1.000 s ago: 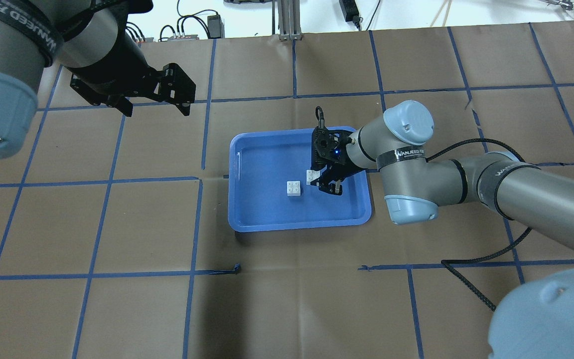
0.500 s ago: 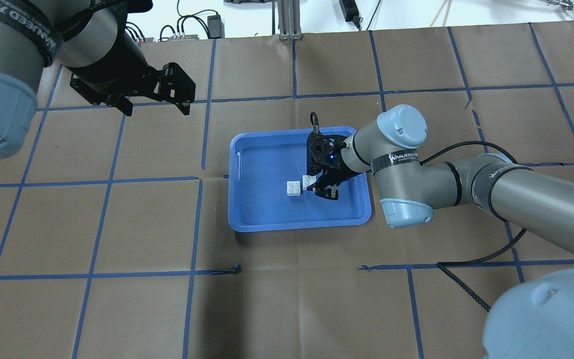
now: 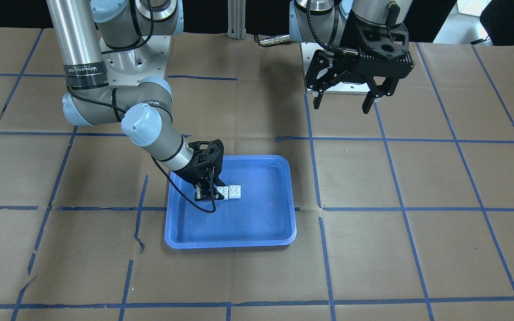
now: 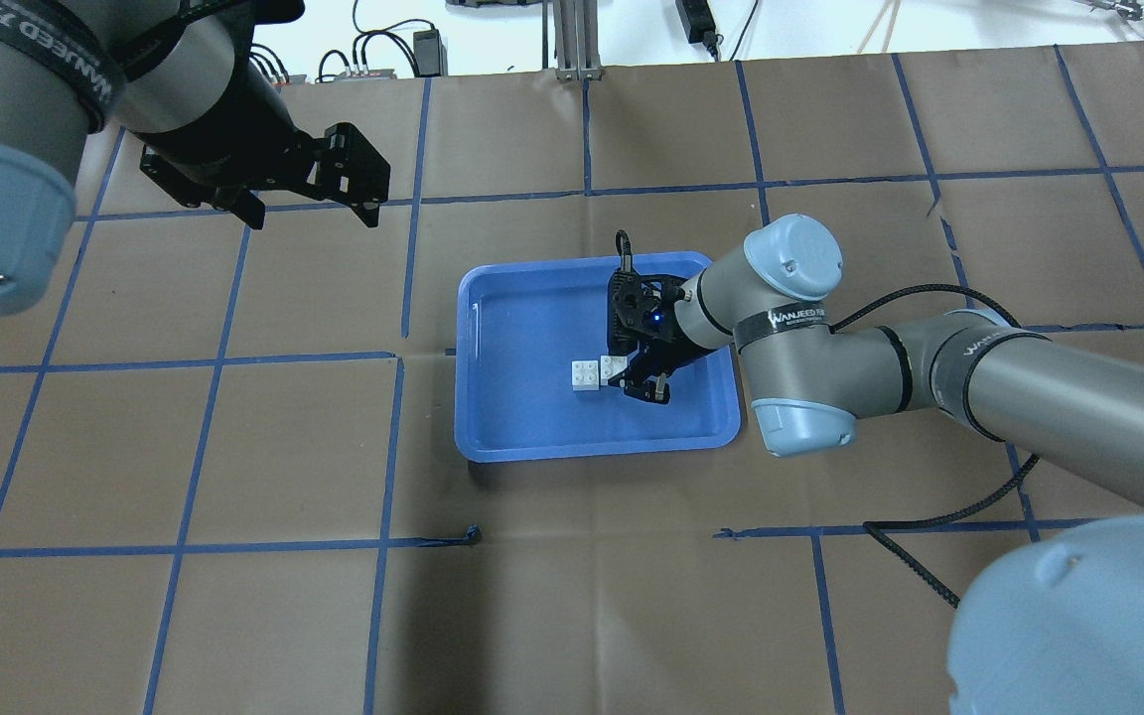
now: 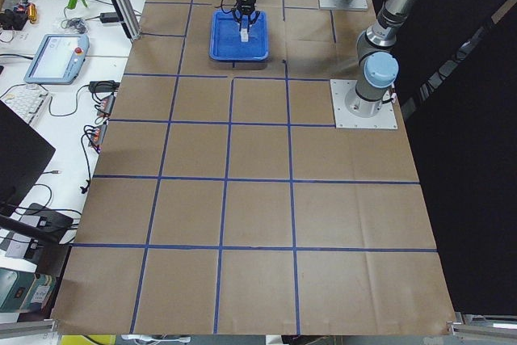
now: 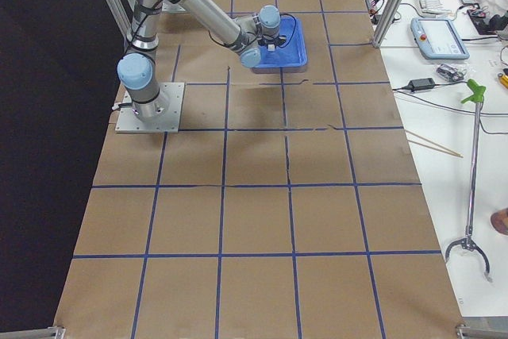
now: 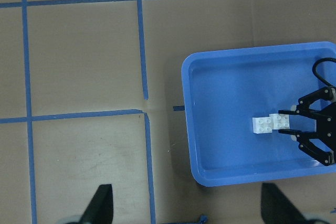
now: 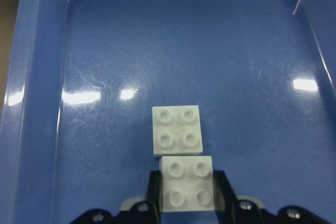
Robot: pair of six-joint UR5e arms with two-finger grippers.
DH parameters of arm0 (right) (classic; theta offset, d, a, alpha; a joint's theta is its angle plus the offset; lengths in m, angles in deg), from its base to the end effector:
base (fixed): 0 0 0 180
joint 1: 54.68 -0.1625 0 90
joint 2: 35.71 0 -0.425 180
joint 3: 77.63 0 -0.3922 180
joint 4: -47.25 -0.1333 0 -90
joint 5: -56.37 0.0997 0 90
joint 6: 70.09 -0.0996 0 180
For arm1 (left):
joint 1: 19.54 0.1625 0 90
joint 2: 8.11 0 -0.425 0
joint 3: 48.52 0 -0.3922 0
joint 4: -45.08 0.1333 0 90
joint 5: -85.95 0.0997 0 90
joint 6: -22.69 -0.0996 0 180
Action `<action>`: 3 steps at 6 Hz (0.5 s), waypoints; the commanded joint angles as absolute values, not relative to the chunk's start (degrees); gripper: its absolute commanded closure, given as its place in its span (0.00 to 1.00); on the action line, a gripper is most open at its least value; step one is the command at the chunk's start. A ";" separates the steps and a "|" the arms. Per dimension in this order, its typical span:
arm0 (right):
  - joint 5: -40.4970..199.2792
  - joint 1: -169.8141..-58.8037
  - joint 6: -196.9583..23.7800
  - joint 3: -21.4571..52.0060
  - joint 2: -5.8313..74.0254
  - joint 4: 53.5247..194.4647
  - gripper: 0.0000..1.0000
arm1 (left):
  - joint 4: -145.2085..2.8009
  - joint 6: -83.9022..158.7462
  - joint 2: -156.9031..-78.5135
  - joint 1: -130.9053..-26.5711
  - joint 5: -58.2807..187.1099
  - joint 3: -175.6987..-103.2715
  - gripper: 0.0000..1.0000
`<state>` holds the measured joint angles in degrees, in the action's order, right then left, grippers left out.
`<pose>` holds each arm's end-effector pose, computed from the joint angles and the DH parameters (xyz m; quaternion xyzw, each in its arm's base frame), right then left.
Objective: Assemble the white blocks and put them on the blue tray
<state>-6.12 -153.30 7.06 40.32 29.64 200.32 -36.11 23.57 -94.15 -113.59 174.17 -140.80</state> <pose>0.2567 -0.4967 0.1685 -0.6742 0.6940 -0.2066 0.1458 -0.1699 -0.4680 0.5182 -0.0290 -0.9953 0.0907 0.0194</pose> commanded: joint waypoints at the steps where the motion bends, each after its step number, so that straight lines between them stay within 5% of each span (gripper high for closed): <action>1: -6.12 -153.38 6.99 40.32 29.59 200.18 0.77 | -36.05 23.57 -94.16 -113.50 174.19 -140.80 0.01; 3: -6.21 -153.38 6.73 40.32 29.85 200.09 0.77 | -36.05 23.57 -94.16 -113.50 174.19 -140.80 0.01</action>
<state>-6.19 -153.38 6.87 40.32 29.72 200.16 -36.05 23.57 -94.16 -113.51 174.19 -140.80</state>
